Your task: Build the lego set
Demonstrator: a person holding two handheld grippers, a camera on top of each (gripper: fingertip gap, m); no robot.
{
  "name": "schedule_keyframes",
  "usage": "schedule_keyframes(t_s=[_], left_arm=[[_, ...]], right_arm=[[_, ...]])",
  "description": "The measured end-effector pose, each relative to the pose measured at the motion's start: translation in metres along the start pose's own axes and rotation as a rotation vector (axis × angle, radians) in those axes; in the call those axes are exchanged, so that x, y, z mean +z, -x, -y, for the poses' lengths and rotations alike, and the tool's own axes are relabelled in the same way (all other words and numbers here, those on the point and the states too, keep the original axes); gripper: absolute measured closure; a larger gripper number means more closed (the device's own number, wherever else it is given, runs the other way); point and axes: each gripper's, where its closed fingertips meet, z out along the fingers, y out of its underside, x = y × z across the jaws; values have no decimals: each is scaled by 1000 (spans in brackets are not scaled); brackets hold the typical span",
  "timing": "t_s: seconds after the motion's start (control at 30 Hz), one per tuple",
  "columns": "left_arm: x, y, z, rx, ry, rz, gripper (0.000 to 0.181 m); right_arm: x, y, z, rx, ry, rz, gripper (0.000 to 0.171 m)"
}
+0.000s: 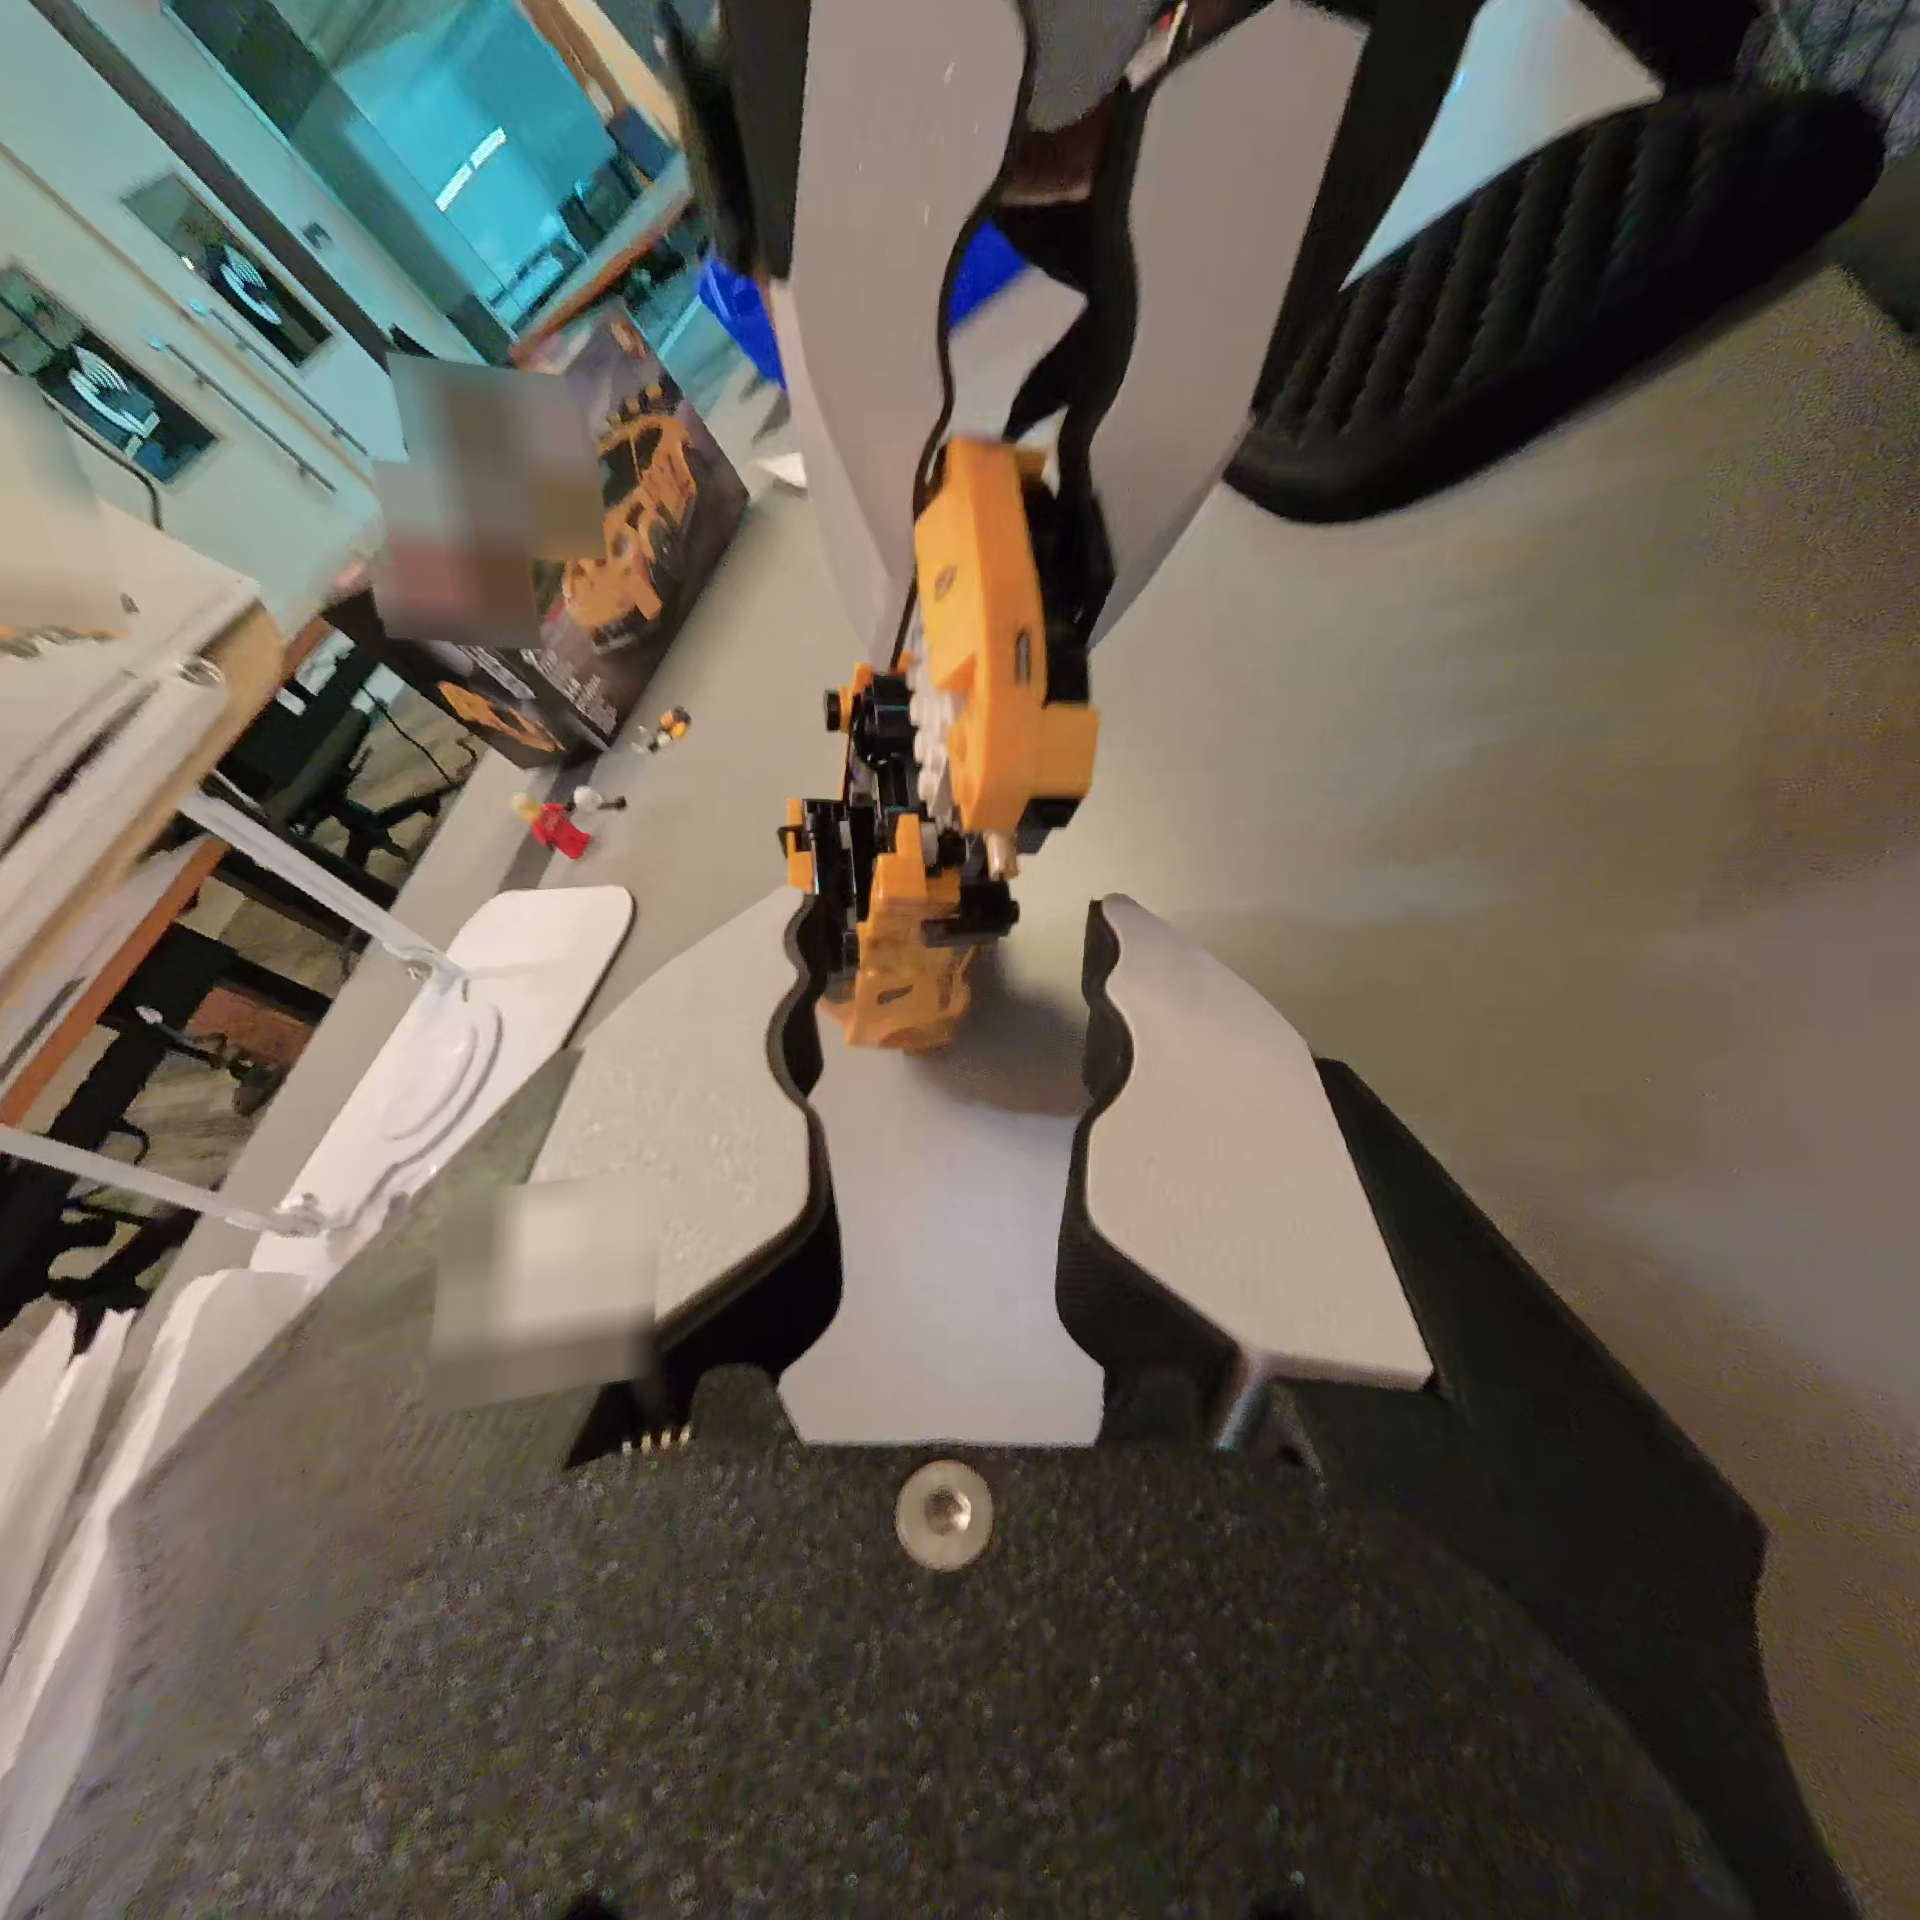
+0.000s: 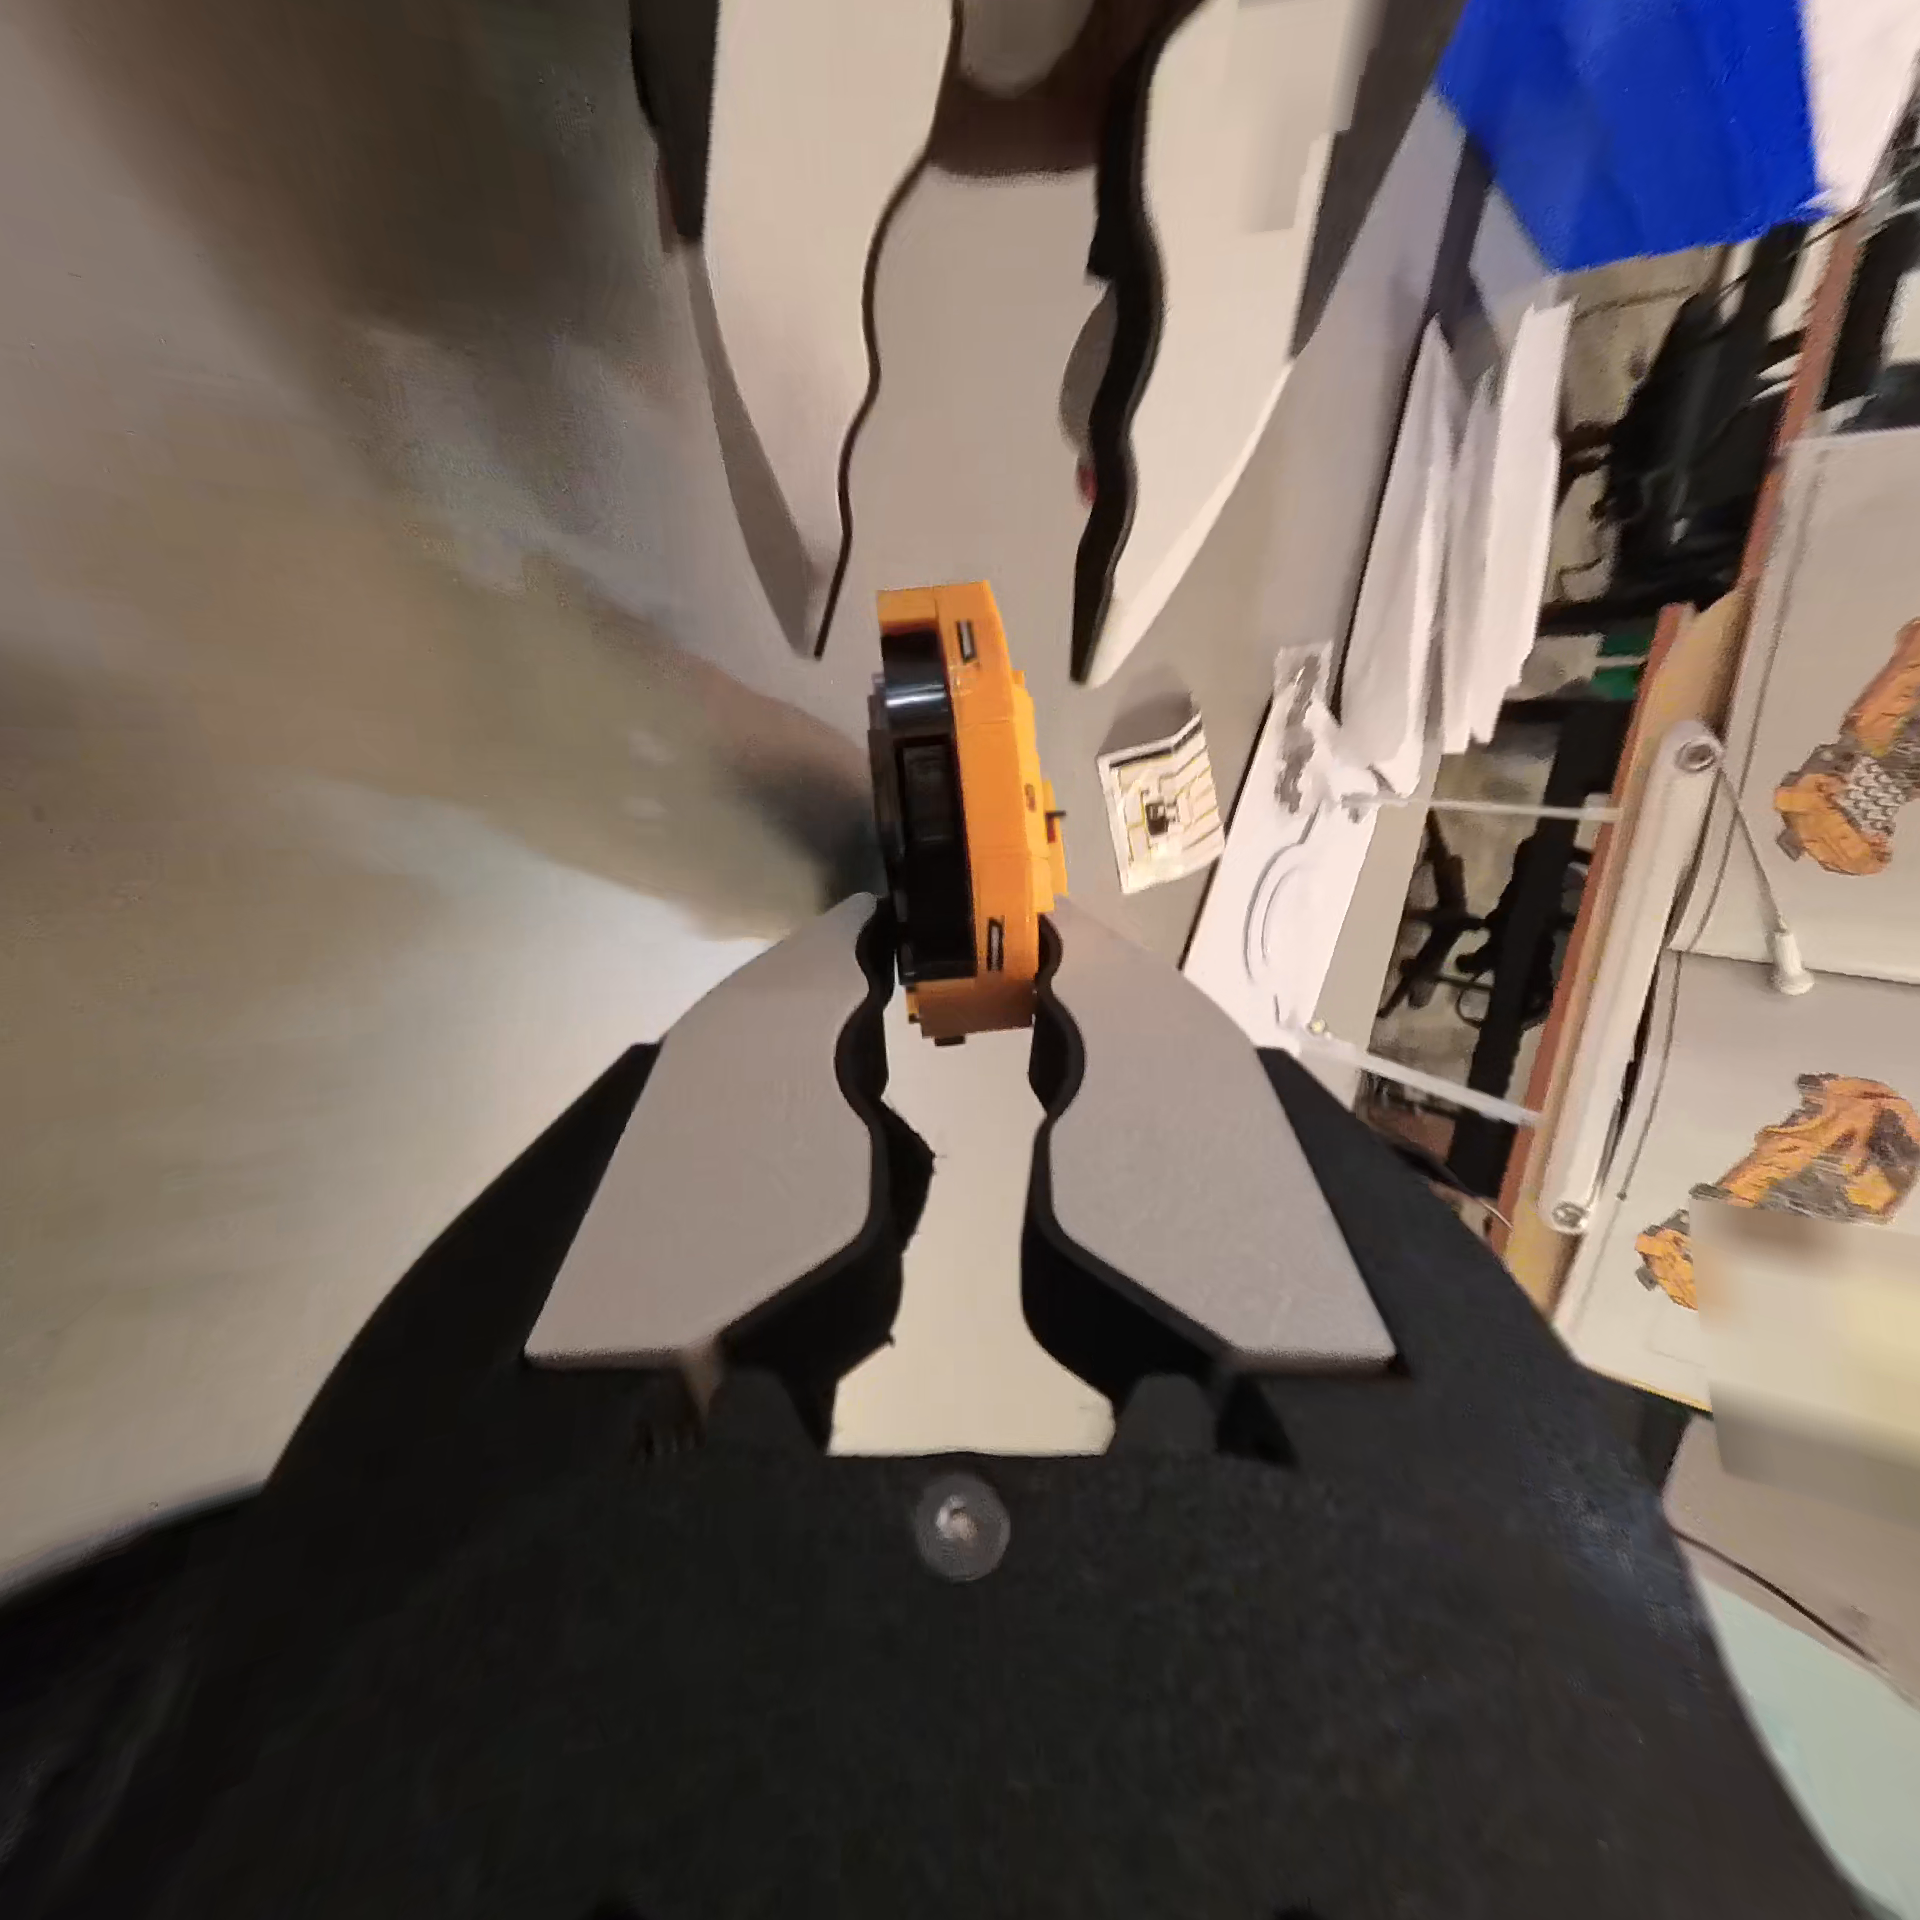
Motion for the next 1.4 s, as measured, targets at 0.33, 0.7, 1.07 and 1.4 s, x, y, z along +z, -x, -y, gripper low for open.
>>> schedule_keyframes(t_s=[0.33,0.7,1.07,1.4], left_arm=[[-4,-2,18,-50,-12,17,148],[-15,10,20,2,-29,95,154],[-16,5,7,-81,-60,-46,115],[21,-2,-55,126,254,5,130]], right_arm=[[16,-4,18,-59,136,127,148],[23,-12,30,36,-122,-16,147],[10,20,13,294,-659,-50,147],[5,31,8,348,-730,2,147]])
